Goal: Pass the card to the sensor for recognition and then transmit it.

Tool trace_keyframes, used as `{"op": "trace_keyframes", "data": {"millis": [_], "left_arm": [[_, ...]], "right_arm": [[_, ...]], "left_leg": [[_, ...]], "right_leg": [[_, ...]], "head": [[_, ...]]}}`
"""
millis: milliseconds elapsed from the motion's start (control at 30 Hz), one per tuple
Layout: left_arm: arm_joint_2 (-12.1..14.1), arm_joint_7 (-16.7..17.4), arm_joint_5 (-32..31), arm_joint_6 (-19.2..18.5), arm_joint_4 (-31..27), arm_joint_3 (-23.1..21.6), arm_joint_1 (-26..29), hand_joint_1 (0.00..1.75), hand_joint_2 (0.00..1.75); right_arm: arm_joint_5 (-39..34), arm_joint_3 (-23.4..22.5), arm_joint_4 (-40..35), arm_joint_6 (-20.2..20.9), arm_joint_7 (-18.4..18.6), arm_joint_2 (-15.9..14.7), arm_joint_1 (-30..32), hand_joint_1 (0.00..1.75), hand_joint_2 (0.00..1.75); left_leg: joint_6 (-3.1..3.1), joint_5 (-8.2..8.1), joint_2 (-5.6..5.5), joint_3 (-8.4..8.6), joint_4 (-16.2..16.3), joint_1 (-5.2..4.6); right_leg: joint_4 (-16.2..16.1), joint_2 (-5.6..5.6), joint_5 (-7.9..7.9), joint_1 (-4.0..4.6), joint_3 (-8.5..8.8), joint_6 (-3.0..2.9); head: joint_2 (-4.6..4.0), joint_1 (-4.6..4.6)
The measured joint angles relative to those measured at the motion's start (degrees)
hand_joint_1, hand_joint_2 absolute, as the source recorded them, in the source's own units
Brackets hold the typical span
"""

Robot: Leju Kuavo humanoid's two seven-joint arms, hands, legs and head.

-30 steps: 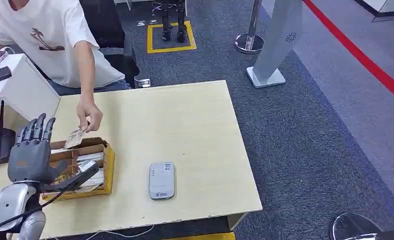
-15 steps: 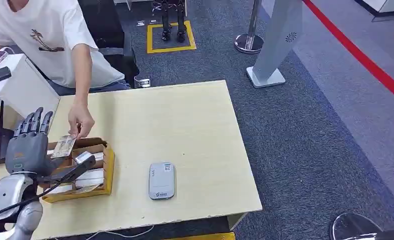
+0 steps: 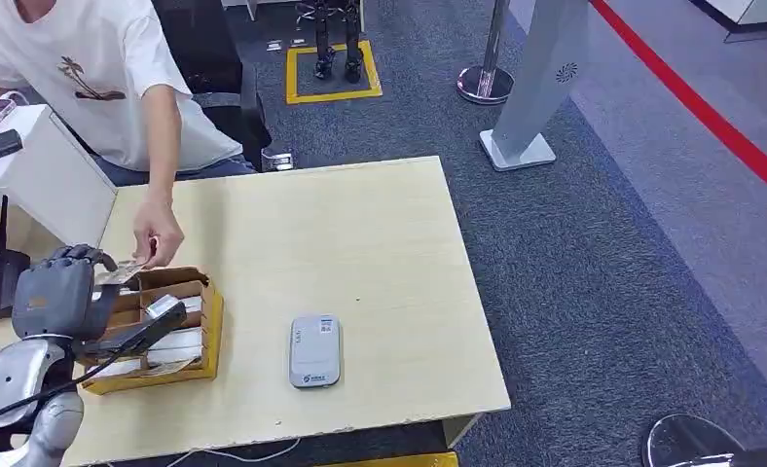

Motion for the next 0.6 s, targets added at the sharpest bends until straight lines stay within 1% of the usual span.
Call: {"op": "trace_keyframes", "data": {"millis": [433,600], "left_arm": [[0.0,-0.2,0.8,0.5,-0.1,0.0,0.0,1.75,1.75],[0.0,-0.7,0.8,1.3,-0.3,0.0,0.0,1.75,1.75]], "right_arm": [[0.0,0.3,0.0,0.1,-0.2,0.1,0.2,0.00,0.00],[0.0,0.4,0.0,0.0,-0.2,0.1,0.2,0.00,0.00]], "left_leg": [[0.00,0.00,0.00,0.00,0.0,0.00],[0.00,0.00,0.00,0.00,0.0,0.00]], "right_leg": [[0.0,0.00,0.00,0.00,0.01,0.00],[0.0,0.00,0.00,0.00,0.01,0.00]], "head": [[-0.02,0.00],[0.00,0.00]]}}
